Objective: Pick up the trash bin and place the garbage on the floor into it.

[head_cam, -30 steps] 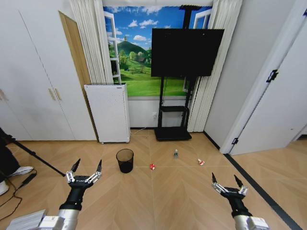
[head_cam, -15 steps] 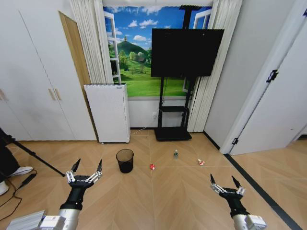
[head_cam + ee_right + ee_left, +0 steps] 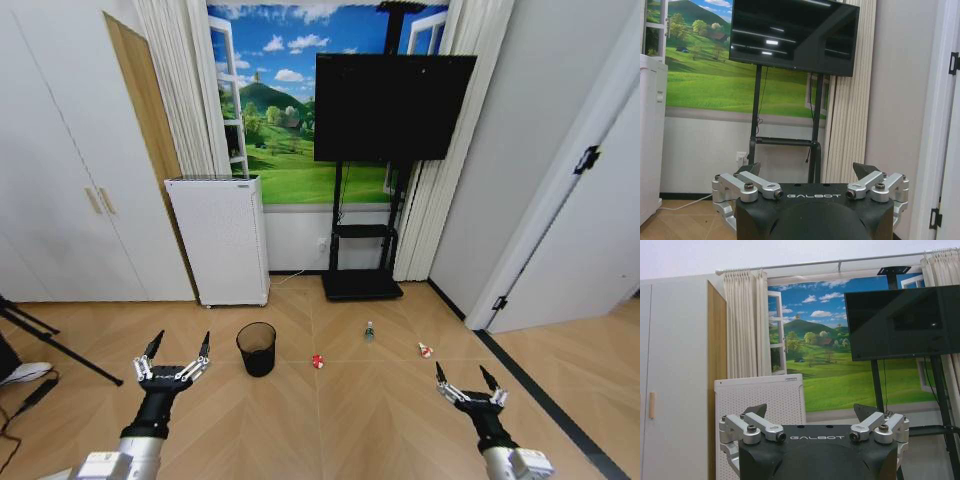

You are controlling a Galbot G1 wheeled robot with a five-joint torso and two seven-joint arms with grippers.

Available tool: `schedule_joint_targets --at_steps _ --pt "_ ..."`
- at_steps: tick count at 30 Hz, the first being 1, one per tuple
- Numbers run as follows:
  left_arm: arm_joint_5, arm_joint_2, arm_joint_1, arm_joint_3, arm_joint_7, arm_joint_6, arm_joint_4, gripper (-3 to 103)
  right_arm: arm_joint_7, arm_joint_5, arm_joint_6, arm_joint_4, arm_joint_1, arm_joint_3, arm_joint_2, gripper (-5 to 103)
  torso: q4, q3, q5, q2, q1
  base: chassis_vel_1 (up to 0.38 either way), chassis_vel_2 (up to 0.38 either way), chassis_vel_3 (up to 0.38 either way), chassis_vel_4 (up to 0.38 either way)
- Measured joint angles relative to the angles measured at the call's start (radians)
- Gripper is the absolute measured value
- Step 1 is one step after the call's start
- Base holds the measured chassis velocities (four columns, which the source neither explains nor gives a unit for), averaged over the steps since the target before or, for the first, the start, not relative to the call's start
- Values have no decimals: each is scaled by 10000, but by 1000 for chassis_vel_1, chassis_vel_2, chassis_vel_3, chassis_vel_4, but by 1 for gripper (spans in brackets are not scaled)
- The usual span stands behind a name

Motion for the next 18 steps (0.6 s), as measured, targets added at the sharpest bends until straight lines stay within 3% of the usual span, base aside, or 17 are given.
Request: schedule_joint_targets --at_steps 18 --pt "85 -50 96 2 0 -12 -74 98 54 44 173 -296 191 -28 -64 100 -1 0 2 -1 -1 -350 345 346 -347"
